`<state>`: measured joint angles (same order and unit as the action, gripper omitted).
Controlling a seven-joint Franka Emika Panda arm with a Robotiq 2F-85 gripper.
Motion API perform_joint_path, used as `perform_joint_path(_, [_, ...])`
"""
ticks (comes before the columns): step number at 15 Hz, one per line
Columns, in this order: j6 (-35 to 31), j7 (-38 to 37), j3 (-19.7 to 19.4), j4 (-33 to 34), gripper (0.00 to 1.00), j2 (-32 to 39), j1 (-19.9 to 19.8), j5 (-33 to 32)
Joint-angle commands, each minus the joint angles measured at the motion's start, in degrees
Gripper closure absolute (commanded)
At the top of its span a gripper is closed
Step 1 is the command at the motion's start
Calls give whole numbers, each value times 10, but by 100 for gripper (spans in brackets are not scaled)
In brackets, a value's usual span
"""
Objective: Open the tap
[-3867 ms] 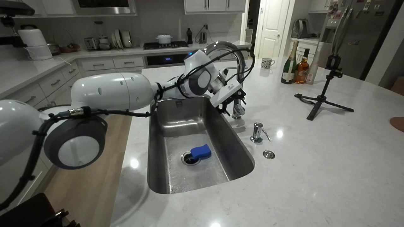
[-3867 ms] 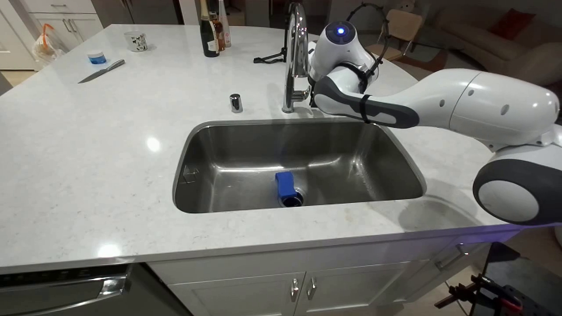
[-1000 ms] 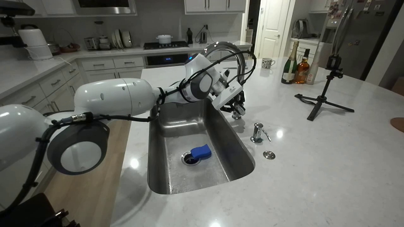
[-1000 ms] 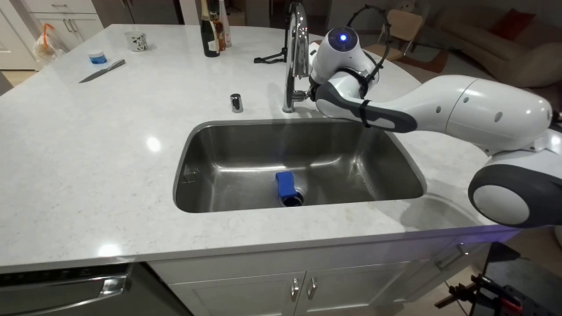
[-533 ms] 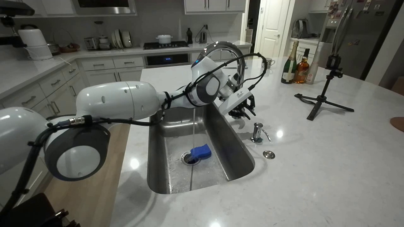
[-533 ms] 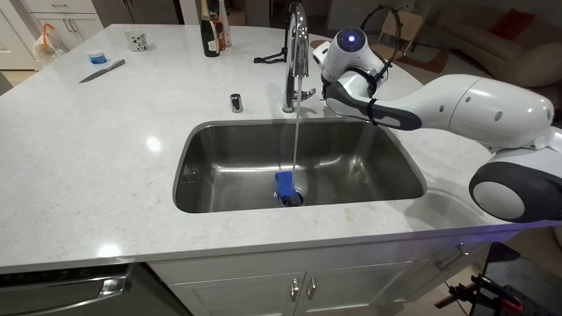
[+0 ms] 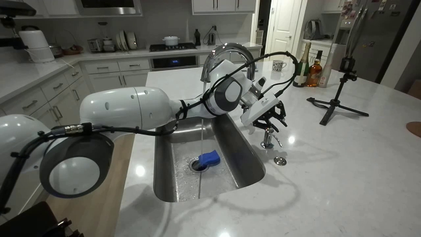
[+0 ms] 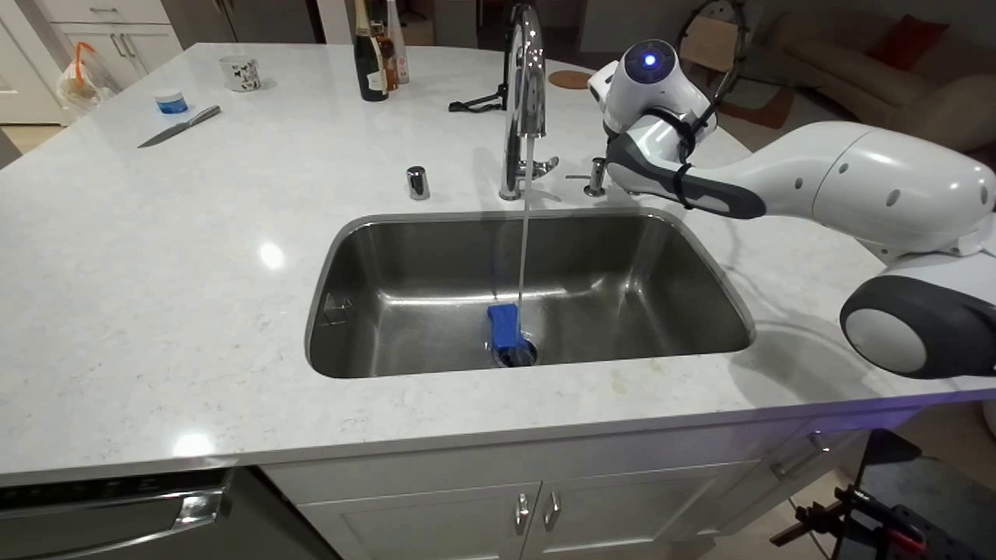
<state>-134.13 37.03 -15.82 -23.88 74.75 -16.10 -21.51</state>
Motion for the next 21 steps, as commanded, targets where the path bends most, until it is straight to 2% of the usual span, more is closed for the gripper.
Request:
perform_joint_path(1, [18, -25, -16, -14, 31, -15, 14, -6])
perform_joint_path(5, [56, -48, -27, -16, 1, -35, 26, -5])
perform_joint_path(8, [121, -54, -38, -21, 0, -66, 39, -6])
perform_joint_path(9, [177, -45, -34, 34, 0, -50, 35, -11])
perform_joint_path(10, [184, -50, -48, -23, 0, -88, 49, -12])
perform_joint_path(14, [301, -20, -55, -32, 0, -128, 62, -11])
perform_joint_path(16, [339, 18, -36, -36, 0, -143, 56, 8])
perform_joint_path(17, [378, 45, -7, 27, 0, -117, 37, 13])
perform_joint_path(18, [364, 51, -6, -31, 0, -152, 44, 36])
perform_joint_path(21, [389, 84, 28, -31, 0, -161, 28, 74])
